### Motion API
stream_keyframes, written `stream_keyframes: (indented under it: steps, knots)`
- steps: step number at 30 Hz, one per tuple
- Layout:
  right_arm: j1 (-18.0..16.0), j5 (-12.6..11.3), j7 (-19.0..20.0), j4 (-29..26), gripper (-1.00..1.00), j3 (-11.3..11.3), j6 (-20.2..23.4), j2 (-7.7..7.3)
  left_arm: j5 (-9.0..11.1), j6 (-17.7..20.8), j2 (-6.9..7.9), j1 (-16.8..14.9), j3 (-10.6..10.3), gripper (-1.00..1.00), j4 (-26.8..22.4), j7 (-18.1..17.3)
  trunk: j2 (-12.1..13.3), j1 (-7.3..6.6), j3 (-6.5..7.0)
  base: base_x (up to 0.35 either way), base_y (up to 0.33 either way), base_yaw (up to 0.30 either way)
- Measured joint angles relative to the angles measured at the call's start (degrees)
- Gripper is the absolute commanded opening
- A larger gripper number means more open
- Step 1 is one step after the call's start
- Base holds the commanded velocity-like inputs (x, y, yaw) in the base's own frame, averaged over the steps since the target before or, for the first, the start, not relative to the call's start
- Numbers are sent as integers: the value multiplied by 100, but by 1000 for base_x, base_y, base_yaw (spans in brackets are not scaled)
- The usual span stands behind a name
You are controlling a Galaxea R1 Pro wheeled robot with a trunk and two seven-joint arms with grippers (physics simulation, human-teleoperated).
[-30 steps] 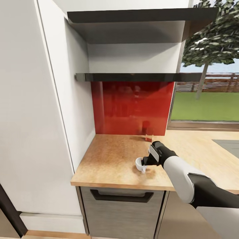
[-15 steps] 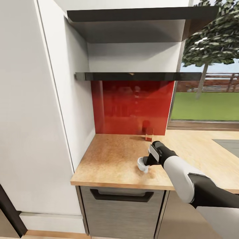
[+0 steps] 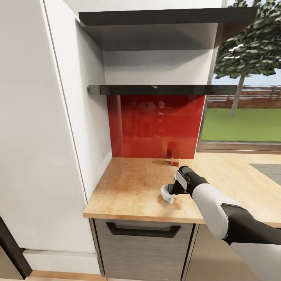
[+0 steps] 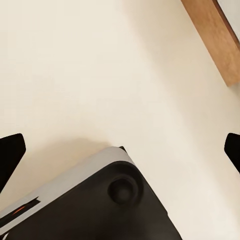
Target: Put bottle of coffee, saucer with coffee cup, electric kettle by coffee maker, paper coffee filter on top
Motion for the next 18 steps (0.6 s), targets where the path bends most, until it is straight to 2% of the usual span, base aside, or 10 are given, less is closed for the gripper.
stream_keyframes:
  steps: [14,18]
  knots:
    - [1,42,-7,0,-100,11,-32,5,0,0,6,0,-1,100,0,1,0,0,0,0,0,0]
    - [1,86,-4,1,-100,24,-29,13,-3,0,8,0,-1,100,-1,1,159,-87,71,0,0,0]
